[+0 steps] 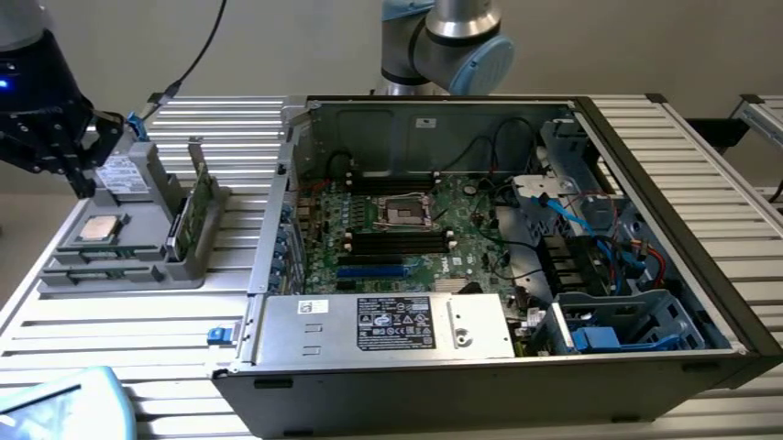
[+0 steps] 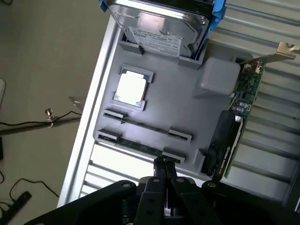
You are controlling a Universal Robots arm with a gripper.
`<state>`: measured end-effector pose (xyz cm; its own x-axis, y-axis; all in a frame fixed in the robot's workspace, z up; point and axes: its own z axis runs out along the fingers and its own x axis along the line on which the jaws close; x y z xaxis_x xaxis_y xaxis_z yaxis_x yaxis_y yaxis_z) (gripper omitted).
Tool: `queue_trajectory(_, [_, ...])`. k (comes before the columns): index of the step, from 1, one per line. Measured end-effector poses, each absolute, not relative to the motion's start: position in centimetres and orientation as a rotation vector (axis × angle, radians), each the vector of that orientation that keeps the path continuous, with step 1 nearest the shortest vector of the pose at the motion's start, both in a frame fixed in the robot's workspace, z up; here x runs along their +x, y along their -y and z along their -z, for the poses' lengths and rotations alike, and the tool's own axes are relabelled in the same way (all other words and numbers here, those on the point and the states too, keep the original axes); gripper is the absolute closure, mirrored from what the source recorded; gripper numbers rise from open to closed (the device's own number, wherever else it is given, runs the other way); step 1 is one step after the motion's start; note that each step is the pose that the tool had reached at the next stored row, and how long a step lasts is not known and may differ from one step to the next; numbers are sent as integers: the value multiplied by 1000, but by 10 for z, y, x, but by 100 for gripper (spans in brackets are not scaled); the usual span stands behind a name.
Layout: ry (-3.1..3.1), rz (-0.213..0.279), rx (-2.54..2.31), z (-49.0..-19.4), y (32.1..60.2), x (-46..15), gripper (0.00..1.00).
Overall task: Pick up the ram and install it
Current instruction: 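Pick up the ram and move it above insertion slot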
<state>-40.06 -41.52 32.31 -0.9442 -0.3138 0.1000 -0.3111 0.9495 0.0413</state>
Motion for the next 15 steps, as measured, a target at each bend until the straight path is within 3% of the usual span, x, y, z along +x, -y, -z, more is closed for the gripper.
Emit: queue_trajectory(15, [2906,22,885,-309,415,-401,90])
